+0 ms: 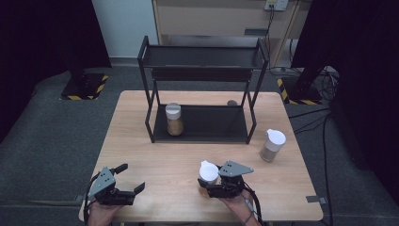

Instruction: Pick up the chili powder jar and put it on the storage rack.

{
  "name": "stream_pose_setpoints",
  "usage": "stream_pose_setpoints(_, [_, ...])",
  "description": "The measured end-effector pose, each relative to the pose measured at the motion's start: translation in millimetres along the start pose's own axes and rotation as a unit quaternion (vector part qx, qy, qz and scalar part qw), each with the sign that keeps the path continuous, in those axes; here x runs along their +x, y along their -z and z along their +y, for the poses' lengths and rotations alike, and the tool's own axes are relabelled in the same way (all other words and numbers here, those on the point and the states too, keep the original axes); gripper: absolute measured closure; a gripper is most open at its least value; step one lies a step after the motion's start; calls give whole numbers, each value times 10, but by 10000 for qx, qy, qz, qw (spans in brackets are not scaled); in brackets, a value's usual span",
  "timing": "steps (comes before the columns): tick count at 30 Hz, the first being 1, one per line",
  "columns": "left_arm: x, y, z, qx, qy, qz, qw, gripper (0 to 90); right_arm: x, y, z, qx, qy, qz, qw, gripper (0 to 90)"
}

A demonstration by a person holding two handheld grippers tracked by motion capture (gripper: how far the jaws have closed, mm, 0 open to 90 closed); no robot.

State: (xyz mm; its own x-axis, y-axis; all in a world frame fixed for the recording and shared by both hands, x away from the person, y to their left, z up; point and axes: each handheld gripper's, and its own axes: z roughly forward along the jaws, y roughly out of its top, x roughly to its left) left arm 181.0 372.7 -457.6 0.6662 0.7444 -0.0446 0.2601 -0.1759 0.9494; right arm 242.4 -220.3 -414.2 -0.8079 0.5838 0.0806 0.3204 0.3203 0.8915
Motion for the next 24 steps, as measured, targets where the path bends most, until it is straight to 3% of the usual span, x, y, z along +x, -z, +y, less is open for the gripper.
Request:
stream_pose_setpoints(11, [2, 3, -3, -7, 6, 1, 10000, 3, 22, 21, 16, -61, -3, -8, 10000, 310])
stream_pose_setpoints(24, [10, 3, -5, -1, 12, -14, 10000, 4, -71, 78, 256, -82, 148, 86, 9998, 310])
